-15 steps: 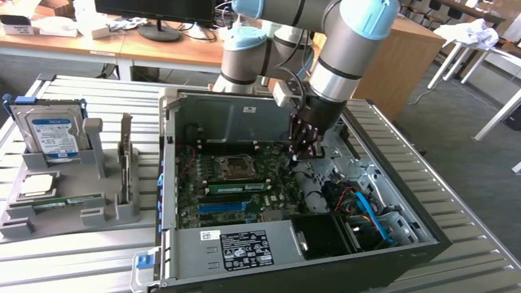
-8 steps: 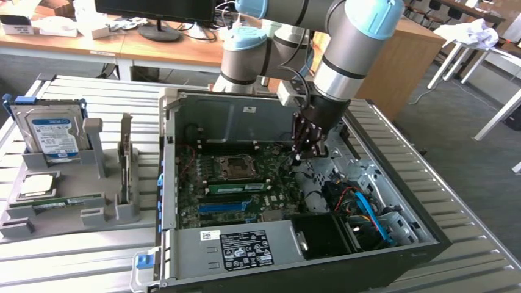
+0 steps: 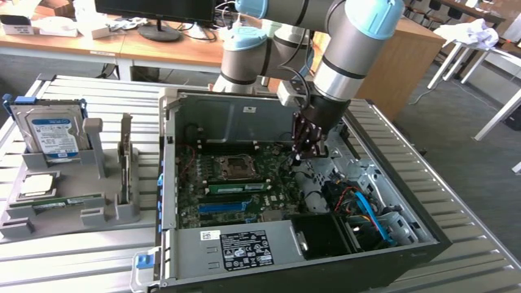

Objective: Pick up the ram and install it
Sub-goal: 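Press down the ram until it locks into place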

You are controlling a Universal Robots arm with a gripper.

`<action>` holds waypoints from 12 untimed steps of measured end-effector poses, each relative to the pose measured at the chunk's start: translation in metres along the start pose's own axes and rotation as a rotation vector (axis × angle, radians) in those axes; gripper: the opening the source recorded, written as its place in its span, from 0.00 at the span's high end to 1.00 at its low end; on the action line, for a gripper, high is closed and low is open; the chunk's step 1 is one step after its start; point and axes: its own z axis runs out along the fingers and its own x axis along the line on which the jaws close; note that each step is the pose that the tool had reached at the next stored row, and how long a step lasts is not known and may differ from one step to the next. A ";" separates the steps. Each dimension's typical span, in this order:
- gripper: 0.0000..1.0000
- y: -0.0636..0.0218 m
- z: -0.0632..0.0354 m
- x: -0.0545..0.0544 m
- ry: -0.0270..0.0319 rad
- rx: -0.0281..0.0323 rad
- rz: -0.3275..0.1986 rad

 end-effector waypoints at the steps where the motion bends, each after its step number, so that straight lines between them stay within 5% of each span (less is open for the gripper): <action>1: 0.89 0.0000 0.0000 0.000 -0.0001 0.0000 0.000; 6: 0.89 0.0000 0.0001 0.000 -0.0007 0.0002 0.011; 12: 0.89 0.0000 0.0010 0.000 -0.0044 0.0019 0.112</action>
